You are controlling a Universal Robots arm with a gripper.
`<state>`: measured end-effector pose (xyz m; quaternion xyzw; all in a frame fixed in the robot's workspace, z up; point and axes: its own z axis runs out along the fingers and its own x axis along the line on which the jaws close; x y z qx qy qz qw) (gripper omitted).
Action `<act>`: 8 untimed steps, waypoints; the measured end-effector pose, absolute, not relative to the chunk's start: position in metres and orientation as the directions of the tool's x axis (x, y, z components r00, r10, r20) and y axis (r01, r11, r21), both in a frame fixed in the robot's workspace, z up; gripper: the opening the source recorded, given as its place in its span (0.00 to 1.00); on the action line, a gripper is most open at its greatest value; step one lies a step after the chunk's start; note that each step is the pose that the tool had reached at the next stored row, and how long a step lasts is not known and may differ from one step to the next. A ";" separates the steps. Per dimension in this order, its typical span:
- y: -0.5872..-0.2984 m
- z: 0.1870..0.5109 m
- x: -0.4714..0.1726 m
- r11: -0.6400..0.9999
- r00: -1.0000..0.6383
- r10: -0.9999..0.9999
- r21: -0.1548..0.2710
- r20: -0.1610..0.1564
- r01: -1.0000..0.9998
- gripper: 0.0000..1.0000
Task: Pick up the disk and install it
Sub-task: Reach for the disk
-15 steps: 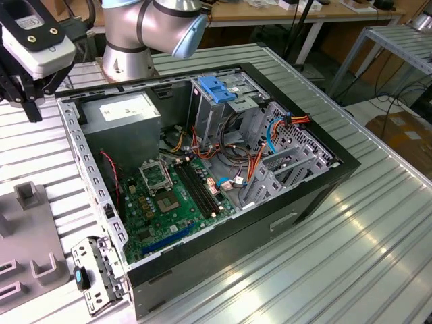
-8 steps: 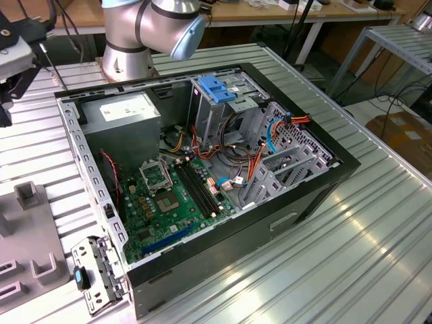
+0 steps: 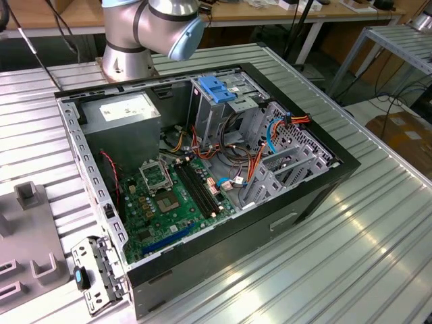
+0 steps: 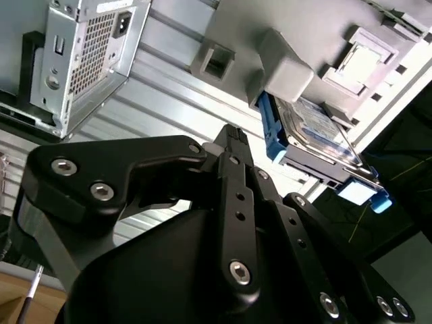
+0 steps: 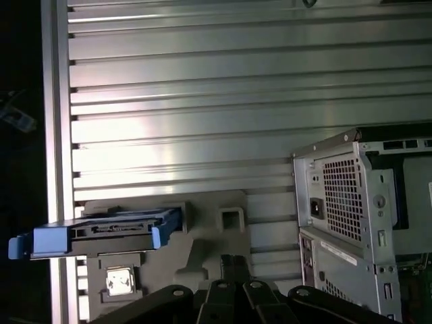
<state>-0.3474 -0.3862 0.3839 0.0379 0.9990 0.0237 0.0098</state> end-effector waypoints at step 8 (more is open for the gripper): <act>-0.382 0.382 -0.391 0.996 -0.997 0.076 0.050 -0.018 0.075 0.11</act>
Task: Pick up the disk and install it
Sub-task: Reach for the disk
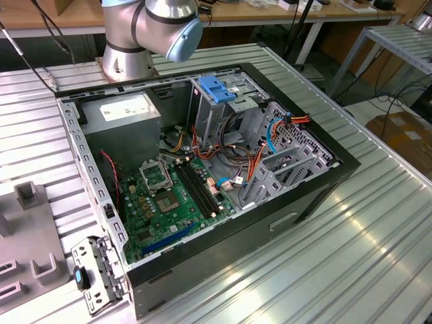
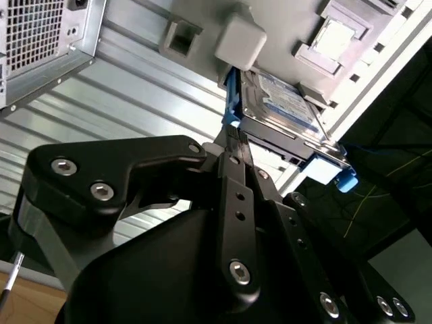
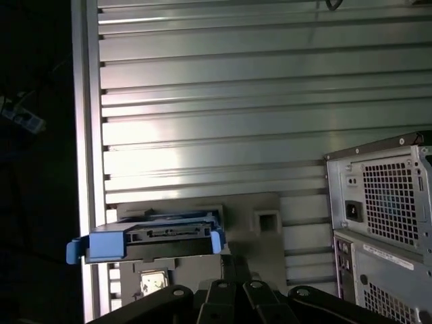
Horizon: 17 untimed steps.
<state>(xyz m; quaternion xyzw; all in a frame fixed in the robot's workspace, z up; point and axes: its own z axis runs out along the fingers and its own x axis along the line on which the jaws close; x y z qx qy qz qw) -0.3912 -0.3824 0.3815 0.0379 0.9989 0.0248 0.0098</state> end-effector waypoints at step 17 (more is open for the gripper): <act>-0.382 0.380 -0.458 0.996 -0.997 0.076 0.055 -0.017 0.075 0.11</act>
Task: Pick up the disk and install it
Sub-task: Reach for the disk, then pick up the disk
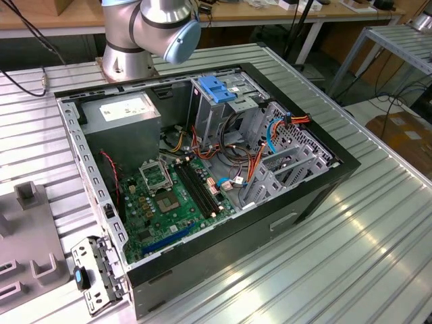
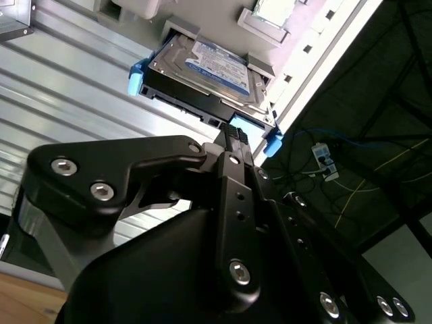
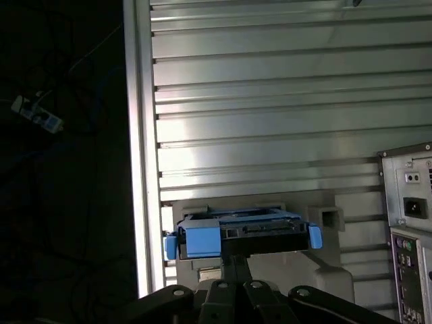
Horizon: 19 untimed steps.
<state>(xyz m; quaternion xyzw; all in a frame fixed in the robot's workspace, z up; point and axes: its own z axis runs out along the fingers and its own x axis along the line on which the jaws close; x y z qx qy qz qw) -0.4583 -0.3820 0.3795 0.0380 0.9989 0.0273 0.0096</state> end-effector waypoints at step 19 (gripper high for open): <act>-0.382 0.379 -0.458 0.998 -0.999 -0.038 0.055 -0.017 -0.039 0.11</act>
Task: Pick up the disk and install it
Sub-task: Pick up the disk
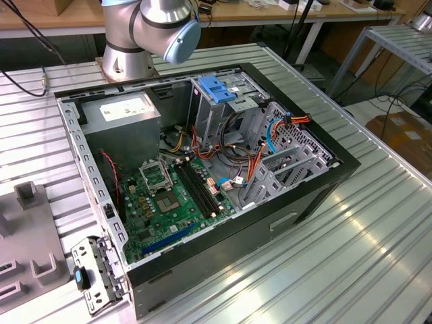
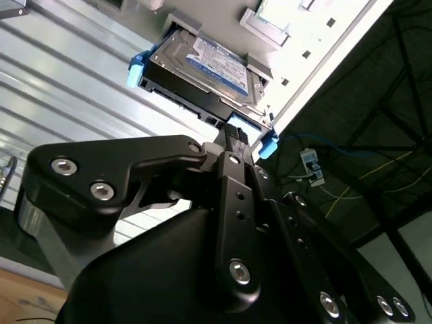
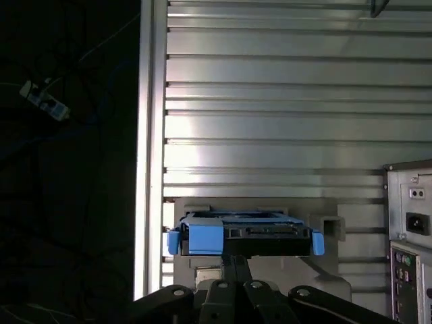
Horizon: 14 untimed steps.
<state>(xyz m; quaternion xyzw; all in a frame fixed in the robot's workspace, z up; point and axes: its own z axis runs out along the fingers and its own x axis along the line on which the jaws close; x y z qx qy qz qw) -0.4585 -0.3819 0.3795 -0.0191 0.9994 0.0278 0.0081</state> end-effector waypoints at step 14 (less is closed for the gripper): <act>-0.382 0.380 -0.458 0.941 -0.943 -0.332 0.055 -0.017 -0.333 0.11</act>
